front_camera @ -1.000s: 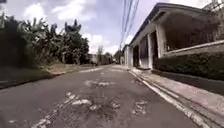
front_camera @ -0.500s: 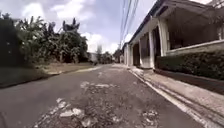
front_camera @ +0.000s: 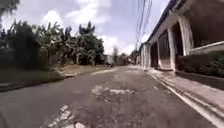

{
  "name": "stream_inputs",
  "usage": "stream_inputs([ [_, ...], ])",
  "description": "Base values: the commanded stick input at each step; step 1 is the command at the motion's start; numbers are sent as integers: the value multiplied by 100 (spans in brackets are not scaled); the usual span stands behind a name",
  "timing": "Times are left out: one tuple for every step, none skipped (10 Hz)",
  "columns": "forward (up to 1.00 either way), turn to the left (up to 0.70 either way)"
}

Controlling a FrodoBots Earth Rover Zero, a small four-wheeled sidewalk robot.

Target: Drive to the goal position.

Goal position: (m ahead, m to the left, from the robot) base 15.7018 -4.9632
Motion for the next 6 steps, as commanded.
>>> stream_inputs([
  [70,2],
  [70,2],
  [70,2],
  [70,2],
  [70,2],
  [70,3],
])
